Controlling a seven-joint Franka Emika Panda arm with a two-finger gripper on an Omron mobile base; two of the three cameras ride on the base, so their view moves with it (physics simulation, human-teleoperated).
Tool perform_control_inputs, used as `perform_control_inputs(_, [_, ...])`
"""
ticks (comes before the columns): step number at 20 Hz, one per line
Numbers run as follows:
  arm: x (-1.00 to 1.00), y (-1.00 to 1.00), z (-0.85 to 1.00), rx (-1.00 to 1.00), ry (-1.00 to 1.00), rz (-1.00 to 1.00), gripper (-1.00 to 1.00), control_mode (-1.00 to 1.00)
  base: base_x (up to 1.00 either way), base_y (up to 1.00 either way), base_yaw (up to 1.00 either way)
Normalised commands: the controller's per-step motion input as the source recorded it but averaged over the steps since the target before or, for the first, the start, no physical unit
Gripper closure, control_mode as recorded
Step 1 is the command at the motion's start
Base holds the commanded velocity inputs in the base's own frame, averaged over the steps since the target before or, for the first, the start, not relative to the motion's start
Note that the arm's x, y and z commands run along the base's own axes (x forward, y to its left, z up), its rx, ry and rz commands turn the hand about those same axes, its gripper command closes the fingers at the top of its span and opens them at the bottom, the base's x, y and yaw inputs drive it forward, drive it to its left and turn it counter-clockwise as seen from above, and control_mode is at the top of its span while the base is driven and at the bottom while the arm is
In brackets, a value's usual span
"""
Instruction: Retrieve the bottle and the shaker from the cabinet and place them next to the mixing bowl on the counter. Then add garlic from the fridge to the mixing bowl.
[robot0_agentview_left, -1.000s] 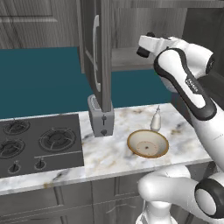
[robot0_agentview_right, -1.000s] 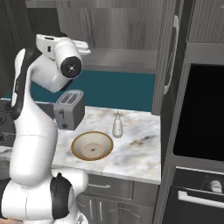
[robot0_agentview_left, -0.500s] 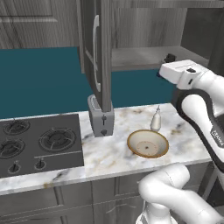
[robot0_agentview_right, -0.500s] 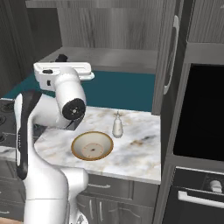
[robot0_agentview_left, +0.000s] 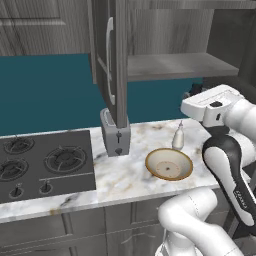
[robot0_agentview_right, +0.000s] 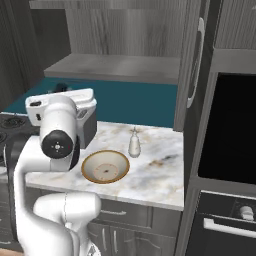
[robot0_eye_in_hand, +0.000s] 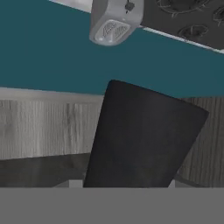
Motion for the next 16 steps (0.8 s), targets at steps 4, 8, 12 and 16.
perform_control_inputs(4, [-0.34, 0.00, -0.27, -0.27, 0.20, -0.04, 1.00, -1.00, 0.00, 0.00, 0.00])
perform_control_inputs(8, [-0.36, 0.00, -0.36, -0.28, 0.17, -0.02, 1.00, -1.00, 0.00, 0.00, 0.00])
perform_control_inputs(12, [-0.35, 0.03, -0.37, -0.29, 0.08, 0.00, 1.00, -1.00, 0.00, 0.00, 0.00])
perform_control_inputs(16, [-0.17, 0.19, -0.44, -0.16, 0.00, -0.03, 1.00, -1.00, 0.00, 0.00, 0.00])
